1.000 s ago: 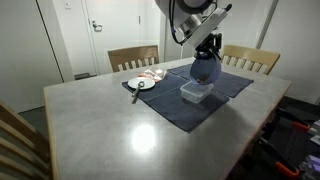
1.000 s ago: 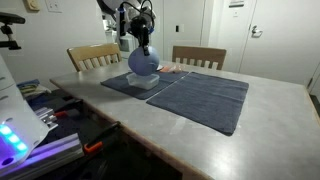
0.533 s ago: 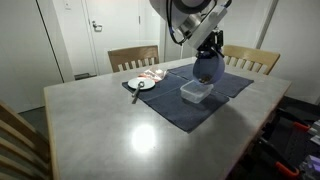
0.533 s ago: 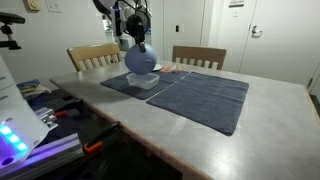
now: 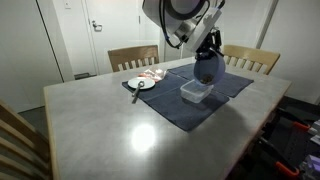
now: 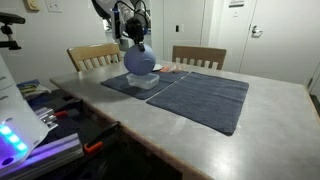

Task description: Pour the contents from the blue bowl into the clear bowl then place the blue bowl on the table

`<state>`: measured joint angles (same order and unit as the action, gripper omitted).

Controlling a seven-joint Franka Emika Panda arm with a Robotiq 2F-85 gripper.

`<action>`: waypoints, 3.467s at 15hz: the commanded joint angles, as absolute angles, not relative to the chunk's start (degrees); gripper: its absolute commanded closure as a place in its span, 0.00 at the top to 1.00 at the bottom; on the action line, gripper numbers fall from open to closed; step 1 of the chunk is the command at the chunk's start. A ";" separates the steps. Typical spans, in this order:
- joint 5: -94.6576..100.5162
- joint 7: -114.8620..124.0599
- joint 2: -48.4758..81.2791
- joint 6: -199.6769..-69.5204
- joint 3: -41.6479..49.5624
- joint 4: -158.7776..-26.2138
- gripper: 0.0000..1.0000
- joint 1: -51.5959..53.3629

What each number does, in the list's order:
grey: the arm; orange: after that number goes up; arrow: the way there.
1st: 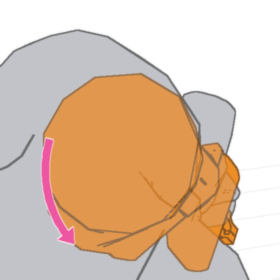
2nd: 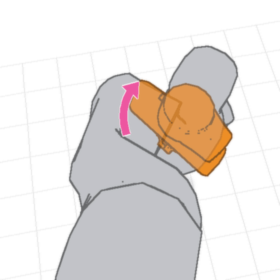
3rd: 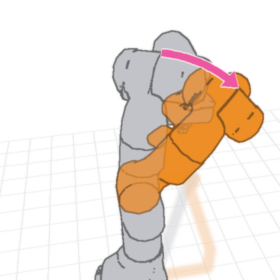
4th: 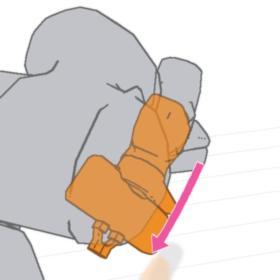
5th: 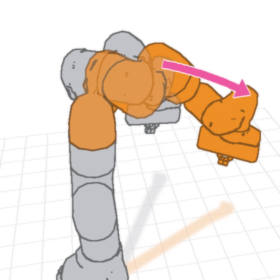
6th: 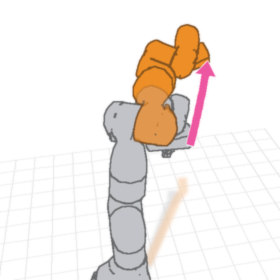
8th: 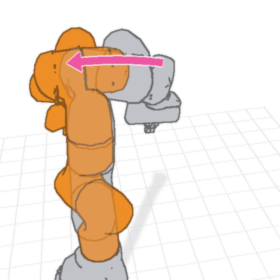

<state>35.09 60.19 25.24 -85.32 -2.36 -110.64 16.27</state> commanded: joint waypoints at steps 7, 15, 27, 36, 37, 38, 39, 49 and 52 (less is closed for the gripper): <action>40.15 58.33 30.68 -77.47 -2.54 -102.89 0.02 17.02; 45.99 56.29 34.00 -73.03 -2.37 -97.06 0.02 16.73; 48.31 54.38 38.52 -66.48 -3.27 -91.40 0.02 17.57; 43.63 55.61 43.12 -59.94 -4.79 -87.95 0.02 20.01; 43.25 55.46 43.70 -59.70 -4.72 -87.37 0.02 20.18; 43.02 55.22 44.33 -59.52 -4.69 -86.88 0.02 20.37; 42.92 55.14 44.84 -59.31 -4.59 -86.40 0.02 20.51; 43.74 53.90 50.09 -53.40 -4.04 -80.73 0.02 21.84; 44.12 53.35 51.29 -51.79 -3.97 -79.27 0.02 22.10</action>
